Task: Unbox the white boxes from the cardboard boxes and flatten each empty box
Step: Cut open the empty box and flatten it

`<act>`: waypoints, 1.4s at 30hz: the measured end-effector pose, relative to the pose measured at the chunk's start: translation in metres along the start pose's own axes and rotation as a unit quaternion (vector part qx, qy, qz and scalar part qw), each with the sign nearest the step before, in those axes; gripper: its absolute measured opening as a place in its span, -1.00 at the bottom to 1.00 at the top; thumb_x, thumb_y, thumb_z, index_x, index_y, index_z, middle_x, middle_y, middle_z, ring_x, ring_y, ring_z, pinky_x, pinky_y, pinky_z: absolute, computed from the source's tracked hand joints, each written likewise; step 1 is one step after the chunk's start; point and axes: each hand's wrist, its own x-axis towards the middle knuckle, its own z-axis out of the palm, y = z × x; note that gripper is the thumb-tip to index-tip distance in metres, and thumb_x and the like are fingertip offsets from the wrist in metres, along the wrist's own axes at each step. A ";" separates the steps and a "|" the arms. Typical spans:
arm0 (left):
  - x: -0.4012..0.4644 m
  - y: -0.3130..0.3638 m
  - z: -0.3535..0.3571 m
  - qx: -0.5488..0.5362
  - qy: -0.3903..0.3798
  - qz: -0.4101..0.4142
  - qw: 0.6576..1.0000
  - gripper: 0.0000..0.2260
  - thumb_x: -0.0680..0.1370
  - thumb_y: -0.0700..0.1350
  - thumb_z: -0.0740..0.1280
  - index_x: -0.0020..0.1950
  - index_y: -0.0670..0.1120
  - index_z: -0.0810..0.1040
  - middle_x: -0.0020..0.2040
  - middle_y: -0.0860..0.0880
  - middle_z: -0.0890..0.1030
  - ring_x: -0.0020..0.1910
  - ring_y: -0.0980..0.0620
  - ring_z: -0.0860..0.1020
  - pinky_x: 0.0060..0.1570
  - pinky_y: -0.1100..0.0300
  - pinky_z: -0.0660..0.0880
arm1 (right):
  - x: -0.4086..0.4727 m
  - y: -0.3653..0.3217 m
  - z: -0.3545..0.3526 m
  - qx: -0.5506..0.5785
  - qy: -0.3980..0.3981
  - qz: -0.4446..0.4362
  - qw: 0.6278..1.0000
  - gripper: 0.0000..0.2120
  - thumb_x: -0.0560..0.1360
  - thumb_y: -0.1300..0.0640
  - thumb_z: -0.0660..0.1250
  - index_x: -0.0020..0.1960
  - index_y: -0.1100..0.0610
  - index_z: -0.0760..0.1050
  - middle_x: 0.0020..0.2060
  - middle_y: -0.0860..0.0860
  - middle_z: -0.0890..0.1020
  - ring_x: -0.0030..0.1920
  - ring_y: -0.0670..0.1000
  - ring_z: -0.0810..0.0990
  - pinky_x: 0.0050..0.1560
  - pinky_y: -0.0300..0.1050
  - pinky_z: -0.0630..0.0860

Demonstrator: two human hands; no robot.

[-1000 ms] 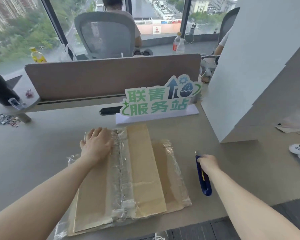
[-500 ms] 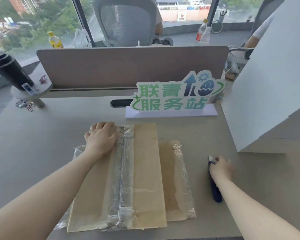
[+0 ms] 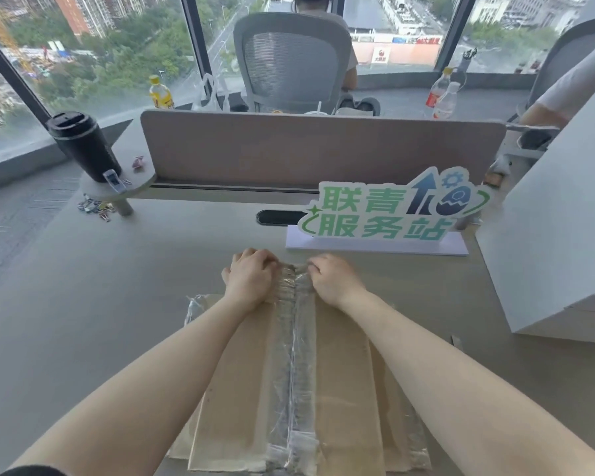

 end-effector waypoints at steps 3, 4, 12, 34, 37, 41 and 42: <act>0.003 -0.003 0.002 -0.025 0.011 -0.001 1.000 -0.79 0.62 -0.09 0.17 0.06 0.07 0.60 0.15 0.03 0.51 0.28 -0.03 0.34 0.15 0.04 0.15 | -0.002 0.002 0.006 0.050 0.032 0.014 0.998 -0.74 0.60 0.08 0.13 0.08 0.04 0.60 0.09 0.00 0.65 0.13 0.09 0.55 0.18 0.01 0.44; 0.004 -0.002 0.002 -0.029 0.013 -0.002 0.999 -0.79 0.62 -0.09 0.17 0.05 0.06 0.61 0.15 0.03 0.52 0.28 -0.03 0.35 0.16 0.03 0.16 | -0.005 0.002 0.006 0.083 0.046 0.018 0.995 -0.77 0.59 0.09 0.17 0.04 0.02 0.60 0.02 -0.05 0.66 0.07 0.06 0.56 0.12 -0.01 0.46; 0.007 -0.005 -0.011 -0.183 -0.004 -0.006 0.983 -0.83 0.53 -0.01 0.24 -0.25 0.15 0.52 -0.05 0.06 0.62 0.09 -0.08 0.52 0.18 -0.07 0.43 | -0.012 0.002 -0.002 0.368 0.085 0.017 0.926 -0.83 0.45 0.13 0.16 -0.18 0.20 0.46 -0.28 0.17 0.54 -0.21 0.07 0.46 -0.09 0.12 0.39; 0.009 -0.030 -0.128 -0.158 -0.213 0.102 0.959 -0.37 0.28 0.44 0.26 -0.06 -0.11 0.58 0.04 0.01 0.63 0.08 0.14 0.51 0.14 0.13 0.32 | -0.052 0.055 -0.104 0.301 -0.031 0.012 0.953 -0.31 0.27 -0.55 0.24 -0.02 0.04 0.56 0.17 0.08 0.59 0.26 0.04 0.49 0.36 0.11 0.30; 0.004 -0.033 -0.136 -0.130 -0.208 0.094 0.965 -0.67 0.49 0.03 0.46 0.11 -0.16 0.58 0.01 -0.05 0.61 0.00 0.04 0.56 -0.09 0.32 0.41 | -0.060 0.055 -0.120 0.212 -0.040 0.036 0.976 -0.56 0.37 -0.25 0.35 0.05 0.08 0.50 0.08 0.01 0.59 0.17 0.03 0.52 0.17 0.03 0.40; 0.004 -0.062 -0.139 0.029 -0.099 0.144 0.984 -0.72 0.51 -0.05 0.44 0.20 0.09 0.52 0.29 -0.01 0.53 0.23 0.00 0.48 0.23 0.16 0.41 | -0.069 0.065 -0.127 0.054 0.060 0.034 0.996 -0.82 0.50 0.10 0.35 0.09 -0.06 0.48 0.11 -0.06 0.58 0.12 0.04 0.55 0.17 0.05 0.50; 0.002 -0.069 -0.141 0.103 -0.072 0.161 0.979 -0.68 0.51 -0.01 0.43 0.25 0.11 0.51 0.36 0.01 0.47 0.31 -0.01 0.42 0.32 0.09 0.35 | -0.072 0.066 -0.125 -0.014 0.090 0.024 0.996 -0.80 0.51 0.16 0.33 0.12 -0.02 0.51 0.14 -0.04 0.58 0.14 0.05 0.54 0.18 0.03 0.49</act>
